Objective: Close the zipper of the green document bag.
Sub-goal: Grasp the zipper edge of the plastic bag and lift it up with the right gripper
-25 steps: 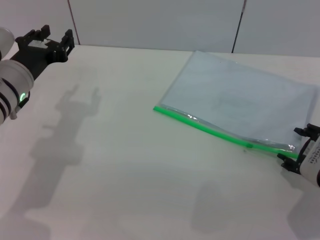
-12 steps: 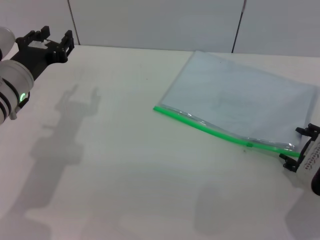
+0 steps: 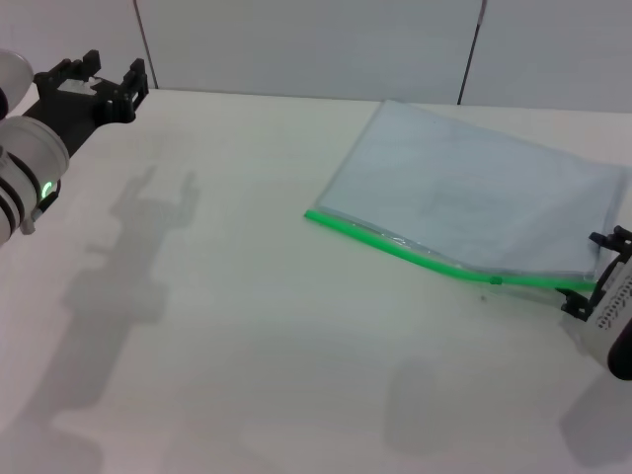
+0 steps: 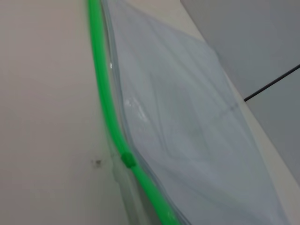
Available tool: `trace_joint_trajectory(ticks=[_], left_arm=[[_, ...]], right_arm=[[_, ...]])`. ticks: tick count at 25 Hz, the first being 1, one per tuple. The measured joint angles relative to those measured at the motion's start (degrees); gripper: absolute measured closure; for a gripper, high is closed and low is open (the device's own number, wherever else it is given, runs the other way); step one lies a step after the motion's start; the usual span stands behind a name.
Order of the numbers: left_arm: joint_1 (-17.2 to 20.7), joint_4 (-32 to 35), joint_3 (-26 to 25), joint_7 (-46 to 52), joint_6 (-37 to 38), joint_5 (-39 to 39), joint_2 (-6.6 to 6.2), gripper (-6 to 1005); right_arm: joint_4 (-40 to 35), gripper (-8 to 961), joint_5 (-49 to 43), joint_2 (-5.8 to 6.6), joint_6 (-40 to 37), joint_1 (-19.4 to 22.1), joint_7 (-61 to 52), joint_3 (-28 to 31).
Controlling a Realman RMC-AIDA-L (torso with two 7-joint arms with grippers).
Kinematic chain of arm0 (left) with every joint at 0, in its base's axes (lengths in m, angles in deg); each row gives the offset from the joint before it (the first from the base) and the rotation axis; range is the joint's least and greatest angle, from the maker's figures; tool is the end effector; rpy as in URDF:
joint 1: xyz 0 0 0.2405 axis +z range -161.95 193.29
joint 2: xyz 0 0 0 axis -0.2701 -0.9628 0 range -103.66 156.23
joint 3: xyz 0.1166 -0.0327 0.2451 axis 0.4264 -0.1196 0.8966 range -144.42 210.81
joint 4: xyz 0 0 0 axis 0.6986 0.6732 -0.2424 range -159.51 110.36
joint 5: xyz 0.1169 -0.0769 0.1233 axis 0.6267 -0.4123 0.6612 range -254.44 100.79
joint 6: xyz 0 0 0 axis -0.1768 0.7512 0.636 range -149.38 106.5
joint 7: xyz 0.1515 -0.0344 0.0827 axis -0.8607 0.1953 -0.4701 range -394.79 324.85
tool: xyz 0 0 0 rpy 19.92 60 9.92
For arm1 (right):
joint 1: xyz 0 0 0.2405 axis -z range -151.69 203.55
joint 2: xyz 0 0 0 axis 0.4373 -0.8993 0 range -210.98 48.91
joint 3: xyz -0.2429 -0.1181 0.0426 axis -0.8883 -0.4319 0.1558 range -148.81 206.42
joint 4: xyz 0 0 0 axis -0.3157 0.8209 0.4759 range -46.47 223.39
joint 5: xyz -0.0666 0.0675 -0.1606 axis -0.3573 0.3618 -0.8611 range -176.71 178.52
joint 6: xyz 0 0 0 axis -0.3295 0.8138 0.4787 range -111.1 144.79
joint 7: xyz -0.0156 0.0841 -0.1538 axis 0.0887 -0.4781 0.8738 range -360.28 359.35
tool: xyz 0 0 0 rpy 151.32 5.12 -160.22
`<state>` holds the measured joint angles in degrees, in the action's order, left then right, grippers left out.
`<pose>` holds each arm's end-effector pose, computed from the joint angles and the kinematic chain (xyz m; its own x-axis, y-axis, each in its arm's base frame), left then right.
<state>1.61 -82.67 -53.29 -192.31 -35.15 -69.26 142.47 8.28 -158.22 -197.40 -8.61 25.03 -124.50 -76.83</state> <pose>-0.2822 0.4051 0.0291 0.7695 0.1437 0.6222 0.6386 -0.1649 -0.7517 0.3044 0.3137 -0.0405 0.9419 -0.1795 0.2841 0.1113 -0.6312 -0.7676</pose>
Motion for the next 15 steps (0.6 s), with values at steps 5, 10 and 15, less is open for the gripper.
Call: trace_joint_trajectory(ticks=[5,10,15], left_arm=[[-0.2,0.0,0.0,0.0,0.0,0.0,0.0,444],[-0.4,0.0,0.3,0.0,0.0,0.0,0.0,444],[-0.9,0.0,0.5,-0.1,0.0,0.0,0.0,445]], right_arm=[[2.0,217,-0.3,0.0,2.9,-1.3,-0.6,-0.6],[3.5,219,-0.3,0.0,3.2,-3.1,-0.7,-0.7],[5.8,222,-0.3,0.0,3.3,-5.3,-0.7,-0.4]])
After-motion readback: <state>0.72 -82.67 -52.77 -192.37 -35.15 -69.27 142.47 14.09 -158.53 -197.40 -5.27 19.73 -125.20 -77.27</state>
